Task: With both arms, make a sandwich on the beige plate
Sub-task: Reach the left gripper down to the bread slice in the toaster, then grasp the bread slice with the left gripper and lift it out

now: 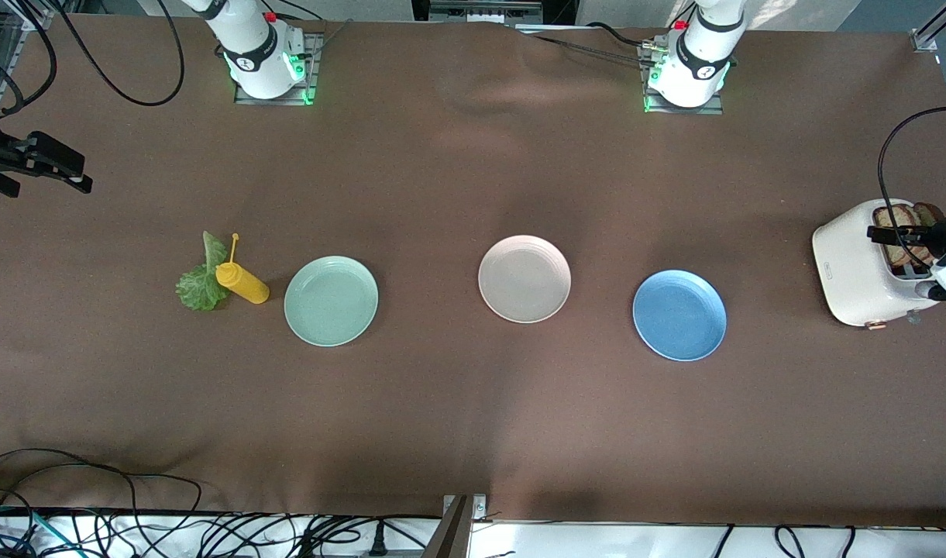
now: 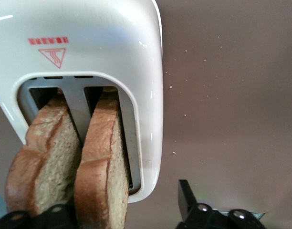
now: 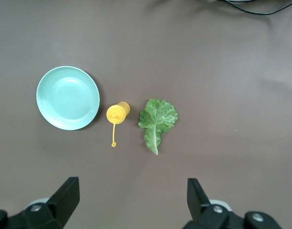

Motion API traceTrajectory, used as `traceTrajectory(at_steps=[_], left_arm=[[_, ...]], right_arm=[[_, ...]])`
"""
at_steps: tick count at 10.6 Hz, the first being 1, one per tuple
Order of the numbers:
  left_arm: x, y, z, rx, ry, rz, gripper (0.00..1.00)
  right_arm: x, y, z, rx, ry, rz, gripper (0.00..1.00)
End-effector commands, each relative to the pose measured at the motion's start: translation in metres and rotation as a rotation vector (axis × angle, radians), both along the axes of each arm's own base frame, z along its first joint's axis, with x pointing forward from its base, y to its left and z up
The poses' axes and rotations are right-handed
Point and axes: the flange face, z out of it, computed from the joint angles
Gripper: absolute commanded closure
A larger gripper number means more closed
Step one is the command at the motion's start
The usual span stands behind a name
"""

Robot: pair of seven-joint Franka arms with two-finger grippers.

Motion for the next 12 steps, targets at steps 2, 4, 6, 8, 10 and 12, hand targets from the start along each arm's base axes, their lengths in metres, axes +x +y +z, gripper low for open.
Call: traceTrajectory(at_steps=[2, 4, 6, 8, 10, 12], left_arm=[[0.002, 0.008, 0.005, -0.024, -0.003, -0.065, 1.00], [0.002, 0.016, 0.013, -0.044, -0.020, -0.098, 1.00], [0.004, 0.014, 0.027, -0.079, -0.027, -0.086, 1.00], [0.007, 0.004, 0.055, -0.137, -0.014, -0.051, 1.00], [0.008, -0.006, 0.077, -0.178, 0.004, -0.030, 1.00], [0.006, -0.018, 0.104, -0.233, 0.005, -0.017, 1.00]], right_arm=[[-0.003, 0.007, 0.006, 0.006, 0.001, 0.024, 0.00], [-0.003, 0.008, 0.007, 0.006, -0.002, 0.024, 0.00], [-0.002, 0.005, 0.006, 0.004, -0.002, 0.020, 0.00], [-0.003, 0.005, 0.007, 0.004, -0.002, 0.020, 0.00], [-0.003, 0.005, 0.007, 0.005, 0.000, 0.020, 0.00], [-0.003, 0.007, 0.007, 0.006, 0.000, 0.023, 0.00]])
